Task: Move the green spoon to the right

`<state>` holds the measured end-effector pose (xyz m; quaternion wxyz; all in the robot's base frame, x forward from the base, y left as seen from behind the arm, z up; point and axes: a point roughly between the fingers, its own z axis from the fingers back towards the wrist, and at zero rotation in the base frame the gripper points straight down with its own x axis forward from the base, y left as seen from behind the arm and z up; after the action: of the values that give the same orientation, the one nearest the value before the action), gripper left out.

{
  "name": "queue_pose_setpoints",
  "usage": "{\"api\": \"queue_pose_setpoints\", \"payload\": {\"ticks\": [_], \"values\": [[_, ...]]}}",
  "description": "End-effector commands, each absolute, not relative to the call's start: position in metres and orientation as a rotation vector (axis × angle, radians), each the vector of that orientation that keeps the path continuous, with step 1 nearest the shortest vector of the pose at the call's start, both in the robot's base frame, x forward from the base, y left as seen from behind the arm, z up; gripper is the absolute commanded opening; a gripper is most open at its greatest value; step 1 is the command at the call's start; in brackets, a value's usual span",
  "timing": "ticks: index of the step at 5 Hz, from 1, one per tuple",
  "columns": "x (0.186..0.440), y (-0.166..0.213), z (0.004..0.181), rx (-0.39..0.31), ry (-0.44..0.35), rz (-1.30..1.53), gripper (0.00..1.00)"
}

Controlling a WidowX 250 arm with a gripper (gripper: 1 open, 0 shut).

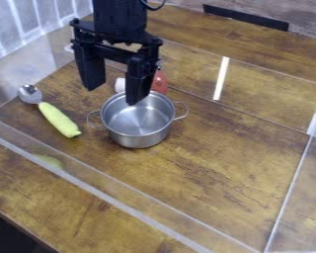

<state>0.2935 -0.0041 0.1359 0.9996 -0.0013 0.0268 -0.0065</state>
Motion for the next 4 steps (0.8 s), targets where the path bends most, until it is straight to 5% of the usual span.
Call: {"api": "queue_pose_setpoints", "payload": {"ticks": [1, 4], "values": [[0.284, -0.006, 0.12, -0.007, 0.087, 0.052, 1.0], [0.294, 0.083, 0.119, -0.047, 0.0, 0.646, 1.0]]}}
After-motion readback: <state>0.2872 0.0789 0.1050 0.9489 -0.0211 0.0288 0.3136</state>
